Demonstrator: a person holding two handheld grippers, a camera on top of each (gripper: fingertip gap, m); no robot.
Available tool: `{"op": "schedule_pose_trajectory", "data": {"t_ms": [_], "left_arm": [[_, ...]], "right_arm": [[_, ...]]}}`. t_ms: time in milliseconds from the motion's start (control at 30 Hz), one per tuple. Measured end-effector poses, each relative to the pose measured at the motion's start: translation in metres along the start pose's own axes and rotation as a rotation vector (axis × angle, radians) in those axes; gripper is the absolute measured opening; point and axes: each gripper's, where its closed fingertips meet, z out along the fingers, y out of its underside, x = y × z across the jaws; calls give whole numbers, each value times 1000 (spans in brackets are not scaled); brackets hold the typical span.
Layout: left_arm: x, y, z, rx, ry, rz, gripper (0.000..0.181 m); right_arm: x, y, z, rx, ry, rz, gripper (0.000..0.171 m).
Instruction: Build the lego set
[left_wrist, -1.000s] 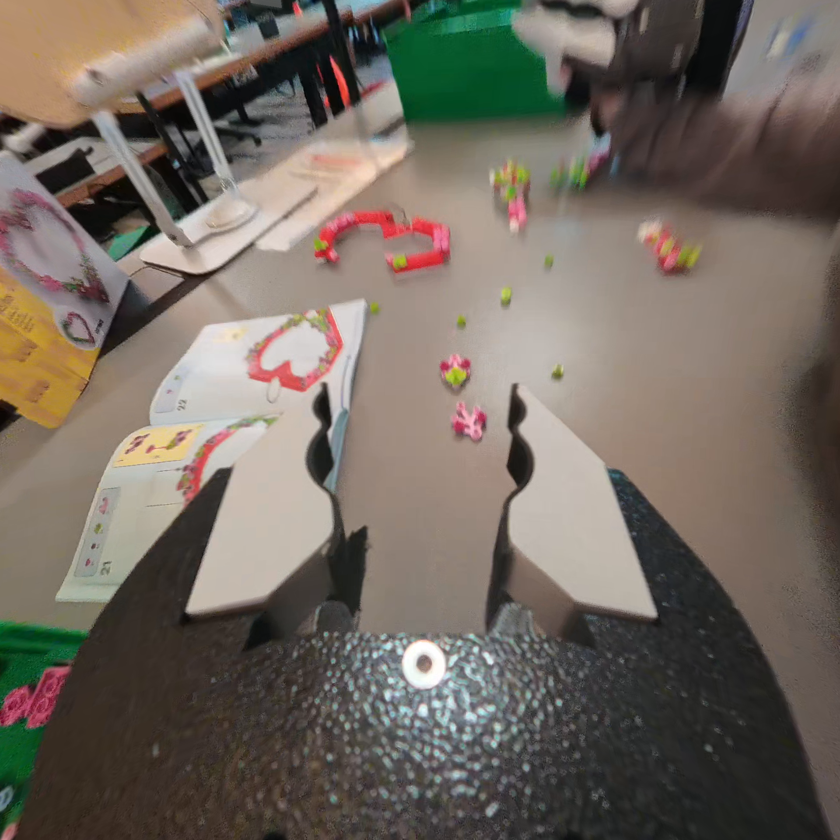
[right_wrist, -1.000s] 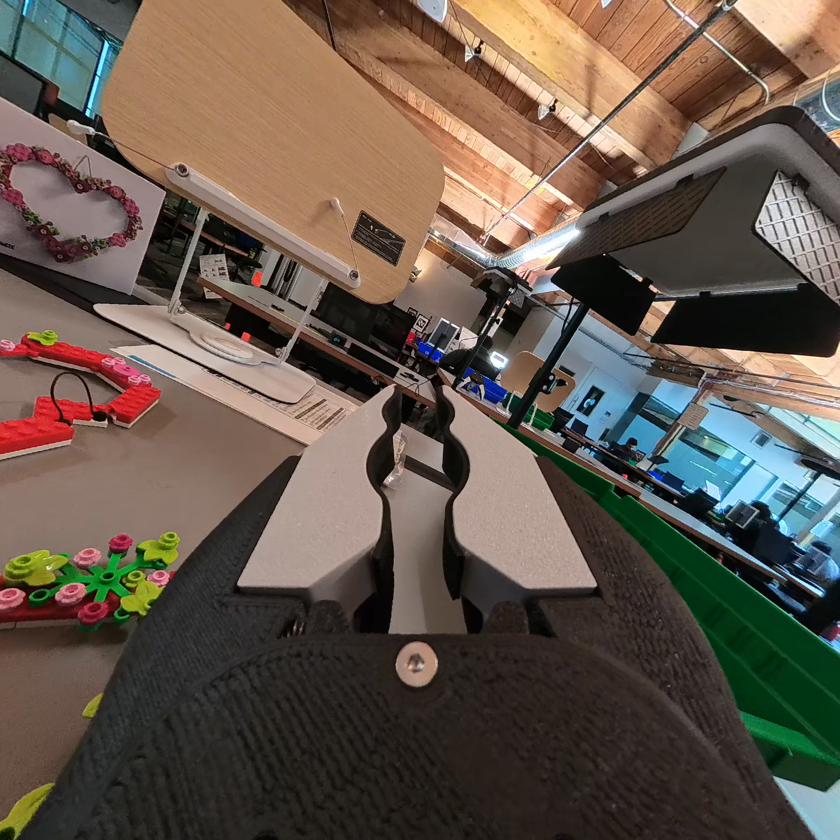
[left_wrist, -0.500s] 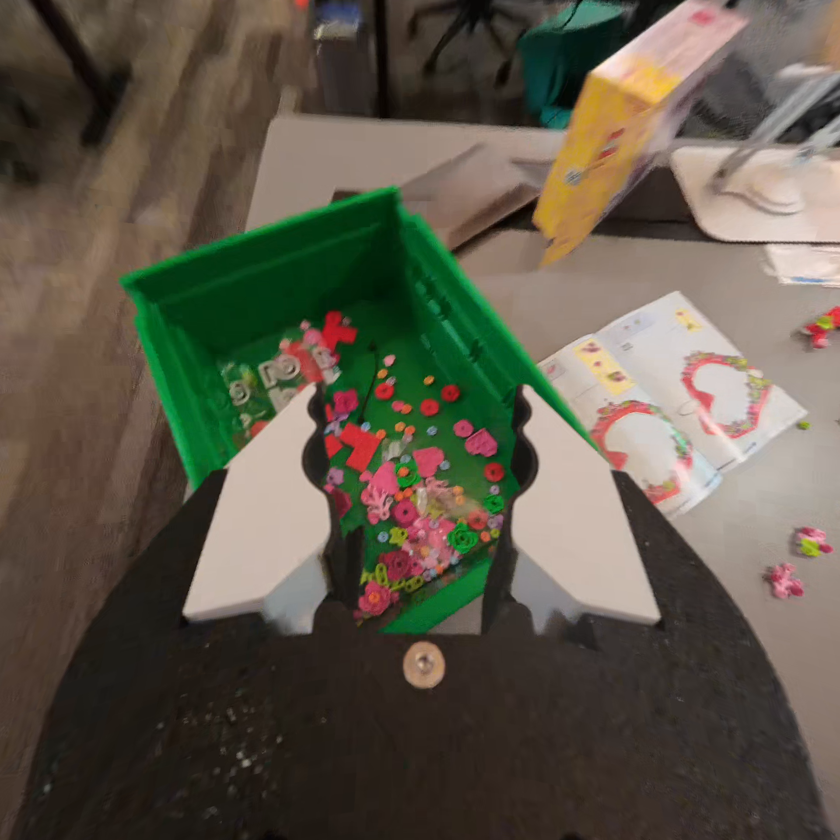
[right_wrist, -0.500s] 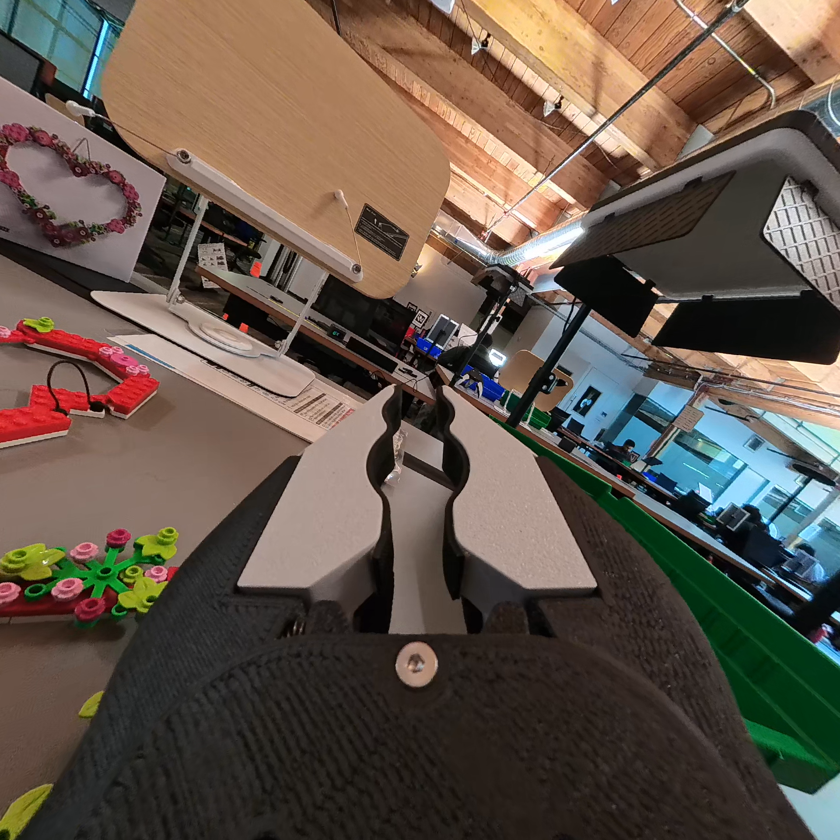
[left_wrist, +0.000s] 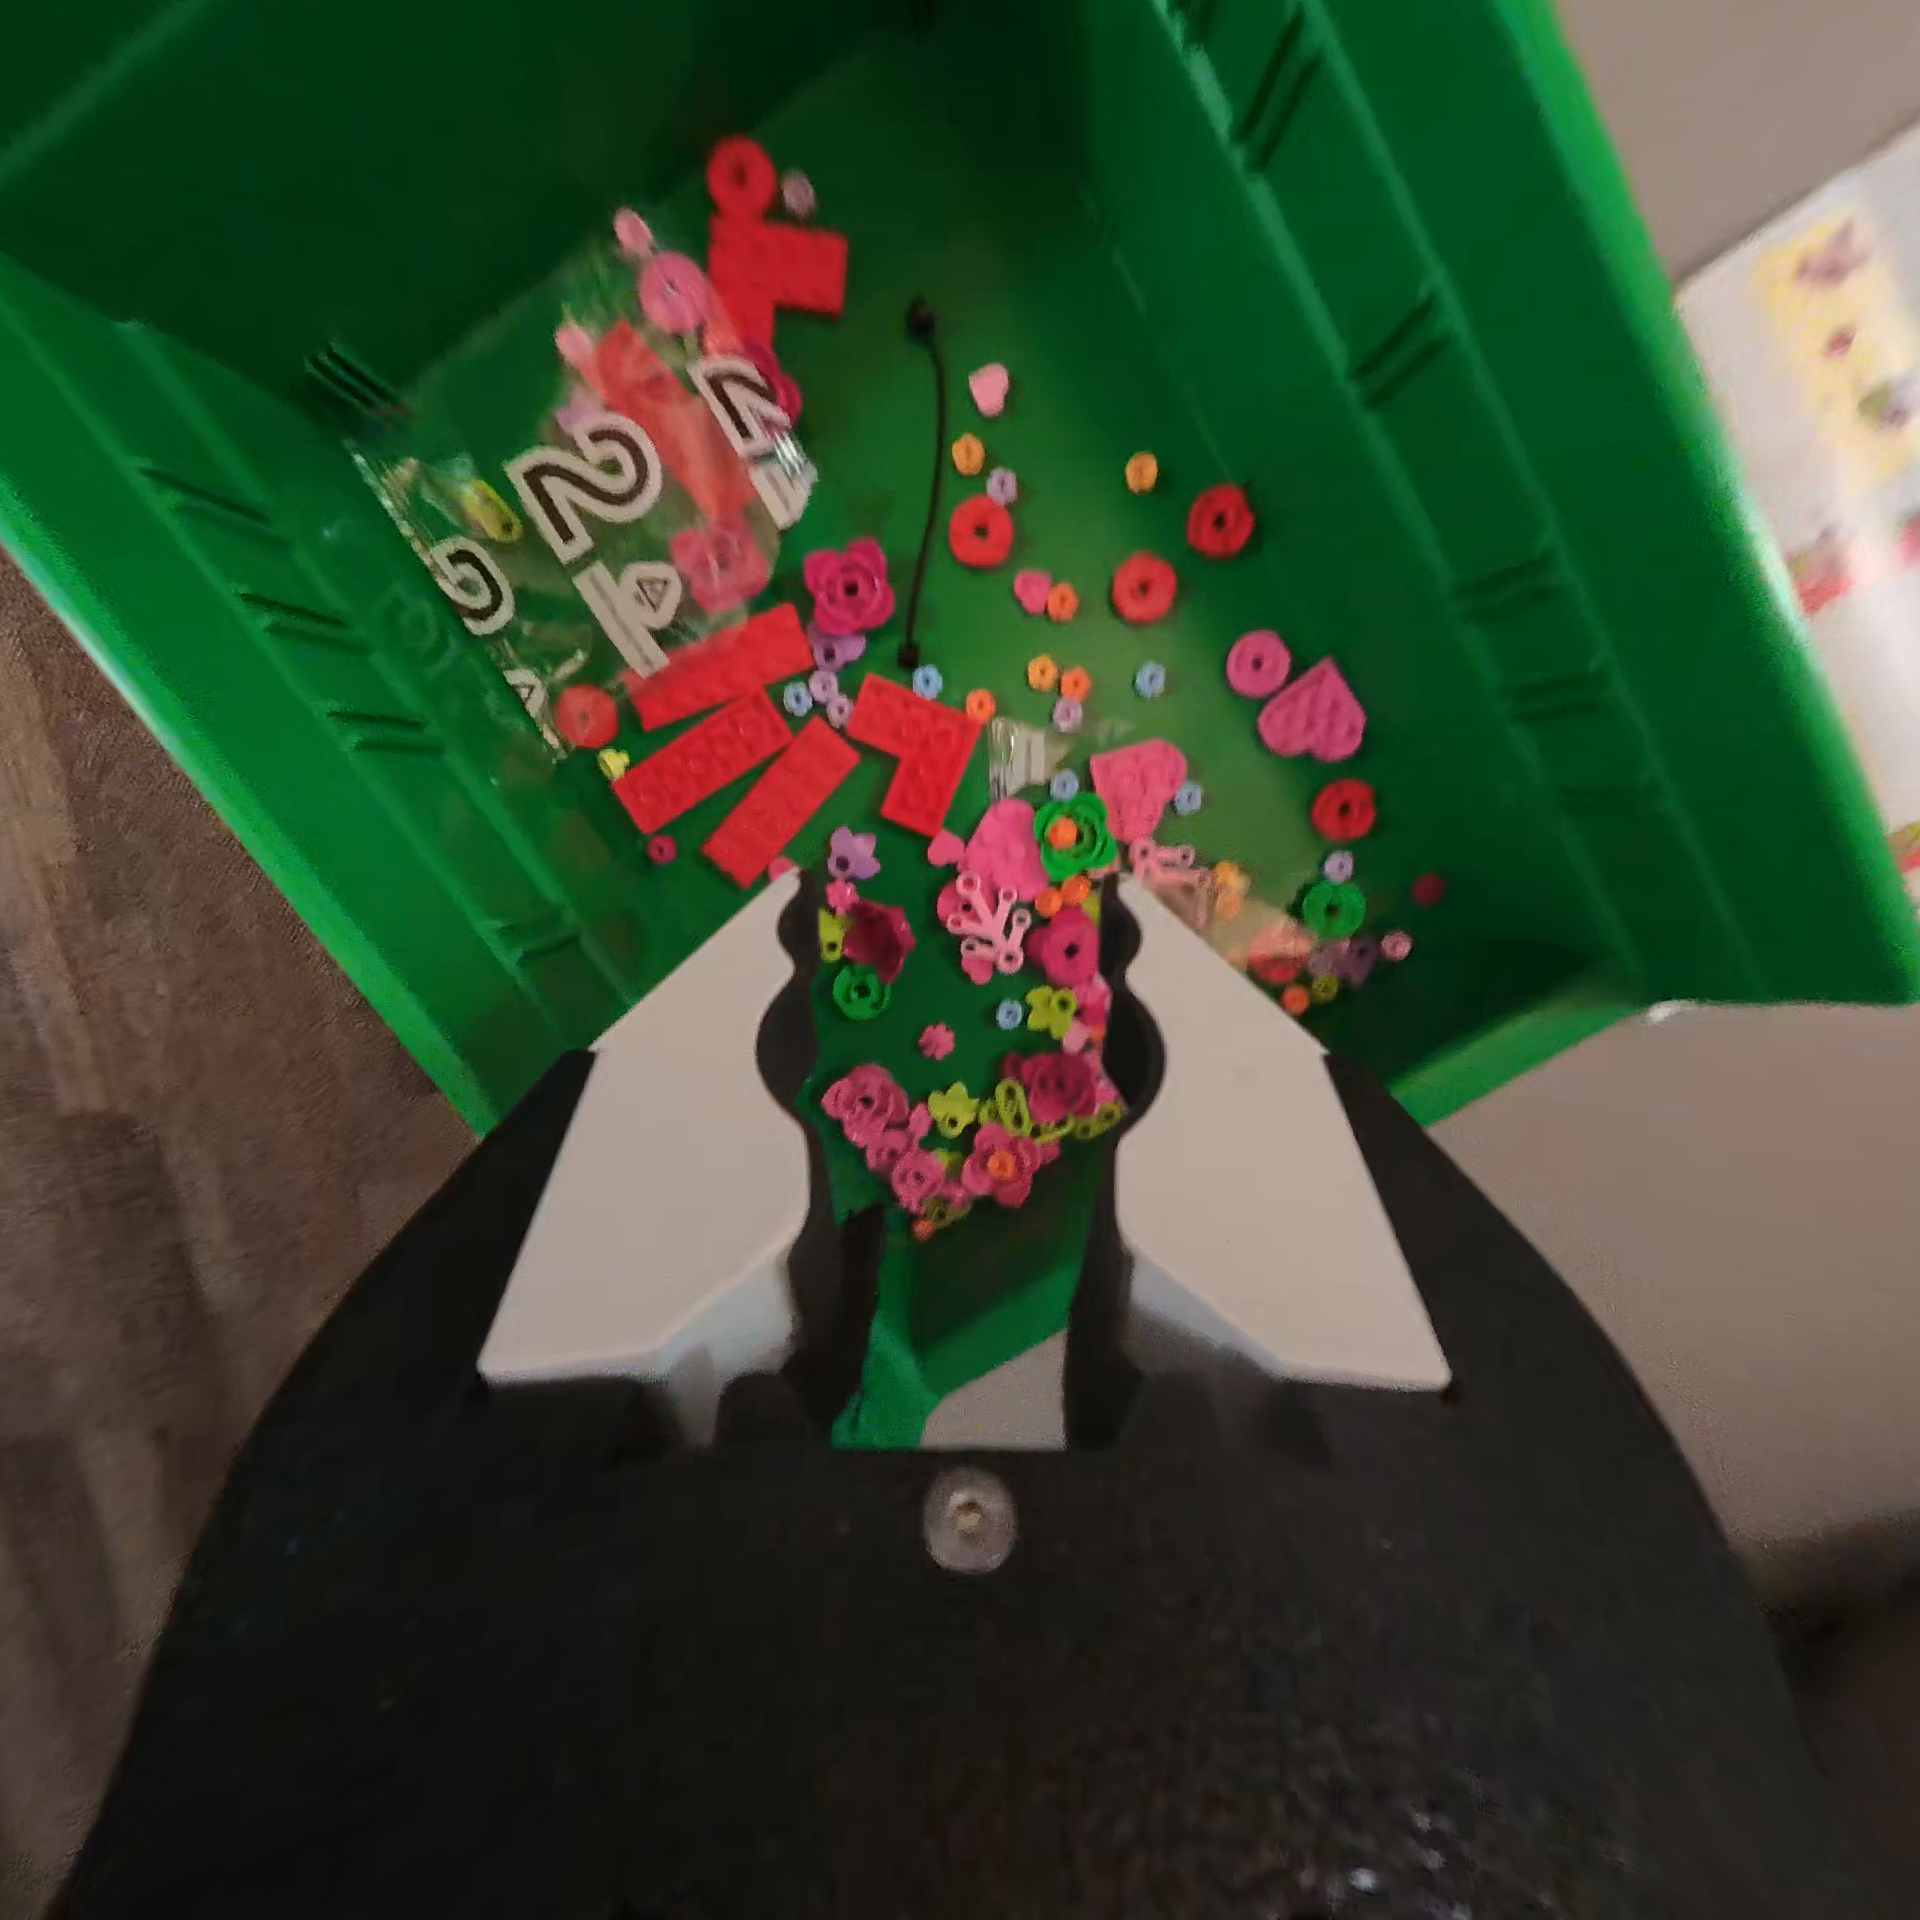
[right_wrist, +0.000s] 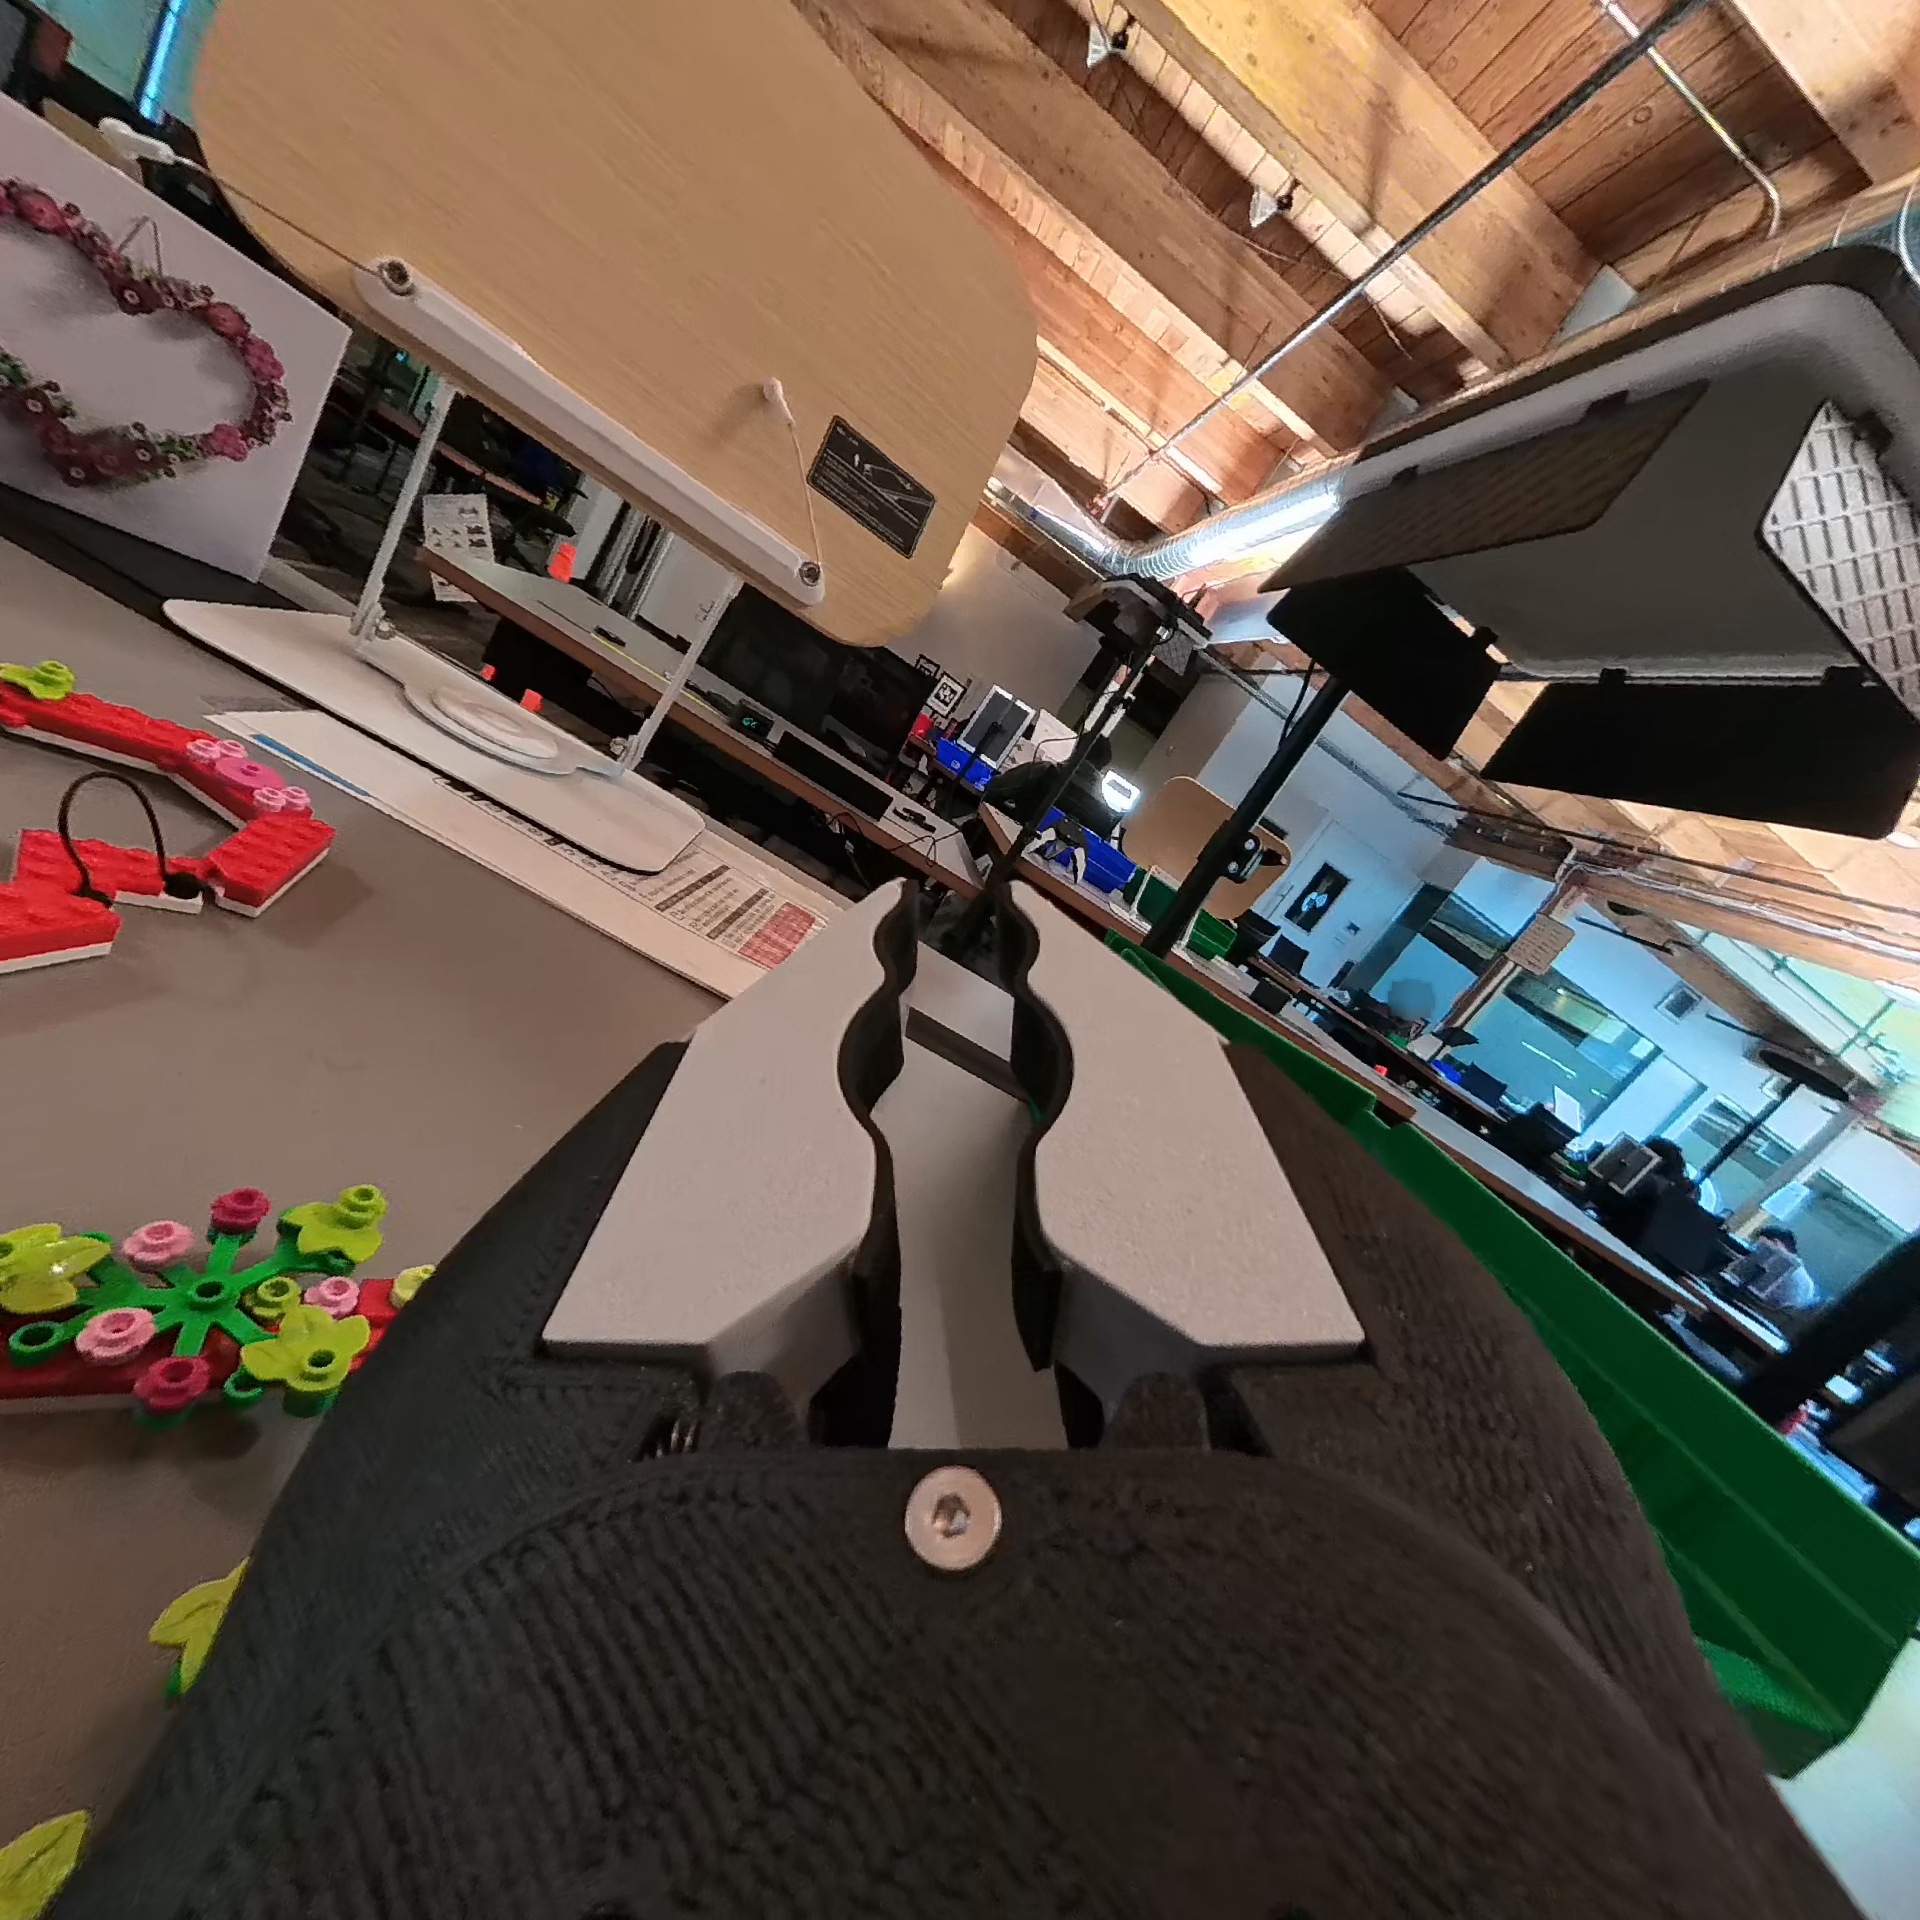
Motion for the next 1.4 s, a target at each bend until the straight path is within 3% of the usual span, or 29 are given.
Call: {"op": "schedule_pose_trajectory", "data": {"t_ms": [33,167,367,667,867,1400], "left_arm": [[0,5,0,-52,-2,33,48],[-12,13,7,-178,-50,177,26],[-20,37,33,-386,-16,208,1],[-35,49,49,-534,-73,204,7],[-38,44,56,-509,-86,174,19],[-35,51,54,-543,-78,91,19]], "right_arm": [[1,1,0,-2,4,9,13],[2,2,1,-6,4,21,13],[-6,0,2,0,-23,-20,13],[-6,-2,1,7,-27,-17,13],[-6,-1,1,7,-26,-11,13],[-7,-3,0,19,-38,13,13]]}}
